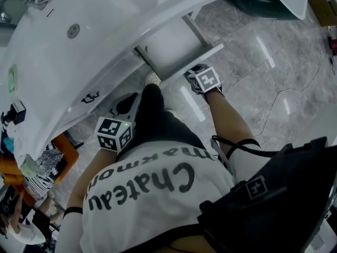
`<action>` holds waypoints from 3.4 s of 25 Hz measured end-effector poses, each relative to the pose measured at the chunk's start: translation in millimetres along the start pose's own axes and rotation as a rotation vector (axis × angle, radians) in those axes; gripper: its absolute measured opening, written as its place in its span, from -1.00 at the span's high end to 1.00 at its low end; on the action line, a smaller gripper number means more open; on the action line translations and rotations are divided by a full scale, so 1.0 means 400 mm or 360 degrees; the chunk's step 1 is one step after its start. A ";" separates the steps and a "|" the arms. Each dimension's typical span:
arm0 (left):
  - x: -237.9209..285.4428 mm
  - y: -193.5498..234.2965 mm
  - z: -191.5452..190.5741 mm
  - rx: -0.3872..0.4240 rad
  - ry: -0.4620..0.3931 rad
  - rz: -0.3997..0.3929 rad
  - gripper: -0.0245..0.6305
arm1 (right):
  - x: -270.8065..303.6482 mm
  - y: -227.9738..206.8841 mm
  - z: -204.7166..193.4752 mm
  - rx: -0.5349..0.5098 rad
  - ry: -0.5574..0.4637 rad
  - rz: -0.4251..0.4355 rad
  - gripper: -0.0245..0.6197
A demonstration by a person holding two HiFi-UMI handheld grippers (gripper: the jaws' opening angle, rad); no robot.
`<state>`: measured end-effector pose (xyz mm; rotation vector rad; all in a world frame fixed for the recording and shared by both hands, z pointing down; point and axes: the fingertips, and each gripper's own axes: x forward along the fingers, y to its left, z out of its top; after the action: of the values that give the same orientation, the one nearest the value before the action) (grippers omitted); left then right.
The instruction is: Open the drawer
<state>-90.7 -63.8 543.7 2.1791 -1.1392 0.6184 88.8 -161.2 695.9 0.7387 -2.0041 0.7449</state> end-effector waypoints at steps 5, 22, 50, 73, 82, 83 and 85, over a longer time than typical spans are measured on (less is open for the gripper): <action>-0.007 0.013 0.013 -0.0019 -0.0021 0.0019 0.90 | 0.003 -0.004 -0.006 0.0066 0.0085 -0.0007 0.46; -0.030 0.000 0.064 -0.0007 -0.0085 0.0070 0.90 | -0.079 0.000 0.030 0.0184 -0.0037 -0.0073 0.63; -0.184 -0.199 0.261 -0.0103 -0.0333 -0.0188 0.90 | -0.754 0.348 0.260 0.0509 -0.1143 0.0091 0.89; -0.419 -0.192 0.161 0.0119 -0.0350 -0.0519 0.90 | -0.829 0.624 0.101 0.0603 -0.1247 -0.0414 0.89; -0.440 -0.176 0.135 0.0136 -0.0339 -0.0509 0.90 | -0.845 0.630 0.096 0.0619 -0.1261 -0.0451 0.89; -0.442 -0.175 0.133 0.0133 -0.0340 -0.0508 0.90 | -0.845 0.631 0.093 0.0619 -0.1254 -0.0455 0.89; -0.446 -0.172 0.132 0.0128 -0.0349 -0.0507 0.90 | -0.846 0.630 0.087 0.0614 -0.1239 -0.0465 0.90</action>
<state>-119.7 32.0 372.3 2.4760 -0.8548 0.2966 44.8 51.2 332.4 1.7158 -2.3555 0.7395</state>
